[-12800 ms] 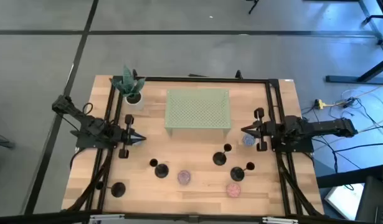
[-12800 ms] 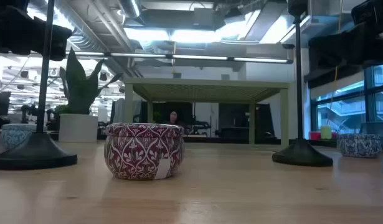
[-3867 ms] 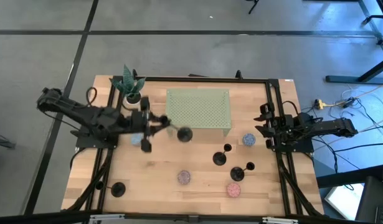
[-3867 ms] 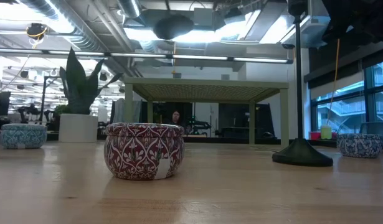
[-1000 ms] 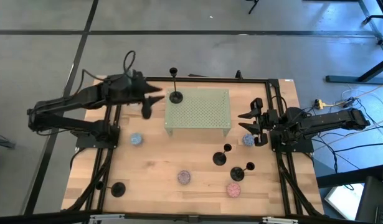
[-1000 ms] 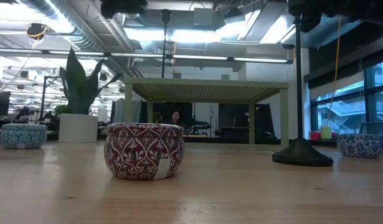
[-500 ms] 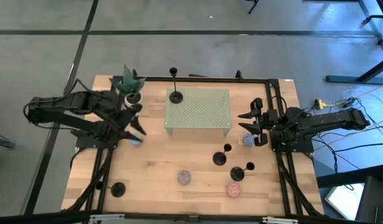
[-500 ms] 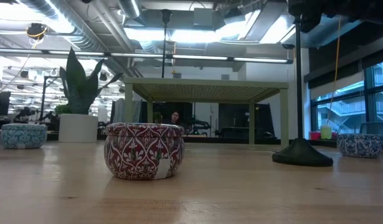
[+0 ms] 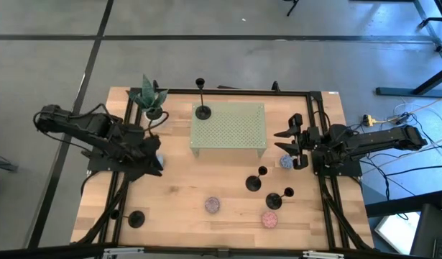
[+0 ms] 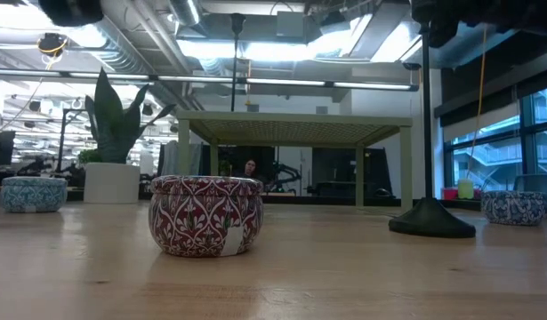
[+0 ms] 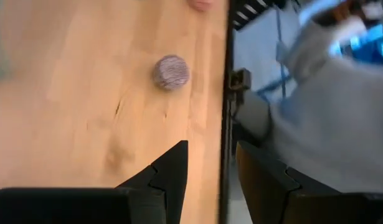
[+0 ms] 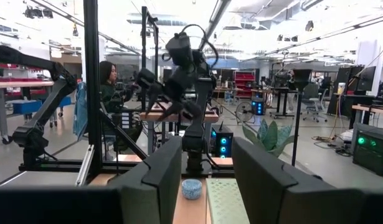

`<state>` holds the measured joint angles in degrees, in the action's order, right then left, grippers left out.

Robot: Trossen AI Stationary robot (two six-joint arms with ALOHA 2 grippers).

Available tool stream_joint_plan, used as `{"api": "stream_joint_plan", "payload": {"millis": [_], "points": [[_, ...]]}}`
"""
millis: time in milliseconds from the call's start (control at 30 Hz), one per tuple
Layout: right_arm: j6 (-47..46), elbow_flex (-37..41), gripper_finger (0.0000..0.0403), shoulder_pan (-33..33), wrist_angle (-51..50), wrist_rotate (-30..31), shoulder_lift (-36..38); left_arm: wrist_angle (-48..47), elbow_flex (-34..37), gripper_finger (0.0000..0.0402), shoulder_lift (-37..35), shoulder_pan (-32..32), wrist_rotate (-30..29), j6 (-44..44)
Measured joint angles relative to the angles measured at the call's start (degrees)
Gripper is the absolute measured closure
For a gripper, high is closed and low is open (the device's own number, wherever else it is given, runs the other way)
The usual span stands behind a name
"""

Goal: Pick & Place candle stick holders
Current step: Align the black candle holder with the black candle holder on the shelf

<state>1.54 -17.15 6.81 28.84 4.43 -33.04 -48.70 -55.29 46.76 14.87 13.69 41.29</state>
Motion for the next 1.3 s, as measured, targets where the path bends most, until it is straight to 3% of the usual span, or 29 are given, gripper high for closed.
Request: {"api": "stream_joint_plan", "payload": {"millis": [200, 333, 500, 667, 800, 1000, 1300], "points": [[0.20, 0.00, 0.0258, 0.00, 0.07, 0.00, 0.00, -0.01, 0.02, 0.0270, 1.97, 0.22, 3.50, 22.00], [0.20, 0.00, 0.0258, 0.00, 0.89, 0.00, 0.00, -0.02, -0.02, 0.0270, 2.86, 0.69, 8.56, 28.26], [0.39, 0.00, 0.0258, 0.00, 2.34, 0.00, 0.02, -0.86, -1.90, 0.0277, 3.80, 3.45, 9.49, 35.12], [0.41, 0.00, 0.0258, 0.00, 3.12, -0.02, 0.04, -1.52, -4.92, 0.0297, 4.07, 6.24, 7.78, 37.52], [0.37, 0.00, 0.0258, 0.00, 3.10, 0.00, 0.04, -1.67, -8.85, 0.0314, 4.04, 8.38, 2.77, 37.83], [0.35, 0.00, 0.0258, 0.00, 3.07, 0.00, 0.04, -8.49, -13.74, 0.0341, 5.26, 12.87, -2.00, 41.94], [0.22, 0.00, 0.0258, 0.00, 1.67, 0.00, 0.04, -12.84, -13.90, 0.0367, 7.87, 21.91, -2.21, 55.20]]}}
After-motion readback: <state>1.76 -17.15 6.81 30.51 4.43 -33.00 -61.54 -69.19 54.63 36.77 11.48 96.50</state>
